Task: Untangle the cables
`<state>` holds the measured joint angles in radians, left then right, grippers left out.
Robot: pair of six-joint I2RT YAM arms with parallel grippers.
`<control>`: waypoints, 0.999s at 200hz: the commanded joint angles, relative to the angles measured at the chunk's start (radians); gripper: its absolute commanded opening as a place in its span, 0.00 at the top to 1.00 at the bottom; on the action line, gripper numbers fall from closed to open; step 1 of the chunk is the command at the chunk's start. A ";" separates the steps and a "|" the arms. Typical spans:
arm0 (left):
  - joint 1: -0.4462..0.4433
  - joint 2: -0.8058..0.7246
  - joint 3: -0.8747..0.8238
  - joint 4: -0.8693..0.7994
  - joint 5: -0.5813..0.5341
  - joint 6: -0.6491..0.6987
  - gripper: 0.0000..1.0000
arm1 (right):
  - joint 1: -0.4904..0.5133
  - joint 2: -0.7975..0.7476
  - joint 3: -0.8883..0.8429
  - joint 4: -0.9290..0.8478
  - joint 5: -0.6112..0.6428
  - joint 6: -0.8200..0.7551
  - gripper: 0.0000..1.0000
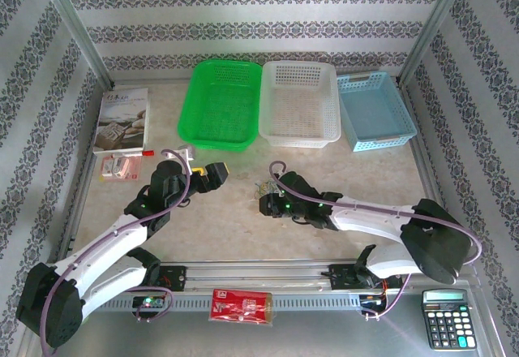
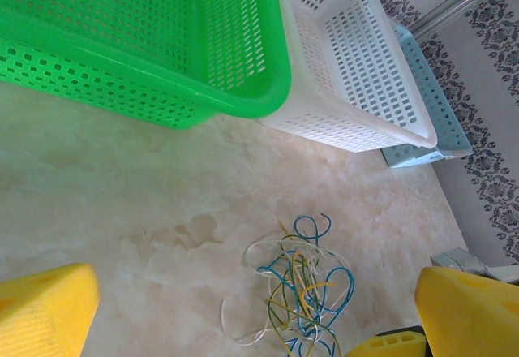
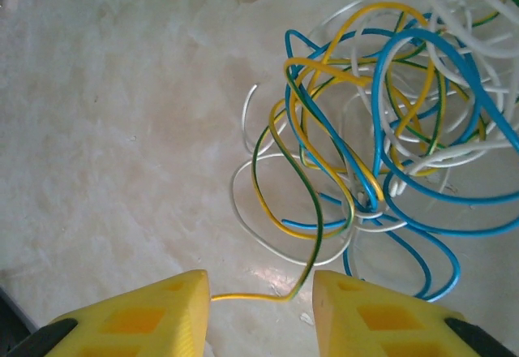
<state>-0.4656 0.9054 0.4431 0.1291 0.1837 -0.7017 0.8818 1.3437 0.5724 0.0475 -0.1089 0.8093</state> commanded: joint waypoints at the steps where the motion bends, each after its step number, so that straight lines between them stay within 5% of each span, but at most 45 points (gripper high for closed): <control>1: -0.016 -0.002 -0.004 0.048 0.016 -0.015 0.00 | 0.008 0.034 0.030 0.032 0.021 0.007 0.61; 61: -0.016 -0.002 0.000 0.047 0.017 -0.013 0.00 | 0.006 0.088 0.034 0.057 0.024 0.008 0.63; 75: -0.017 -0.002 -0.004 0.049 0.016 -0.015 0.00 | 0.002 0.087 0.034 0.059 0.019 0.008 0.70; 102: -0.017 -0.003 -0.006 0.050 0.018 -0.018 0.00 | -0.007 0.064 0.040 0.057 -0.002 0.004 1.00; 200: -0.018 0.008 -0.018 0.129 0.110 -0.084 0.03 | -0.099 -0.082 0.057 0.139 -0.145 0.129 1.00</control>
<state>-0.4660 0.9054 0.4377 0.1726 0.2295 -0.7433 0.7990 1.2911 0.6174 0.1284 -0.2054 0.8730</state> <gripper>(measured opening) 0.995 0.050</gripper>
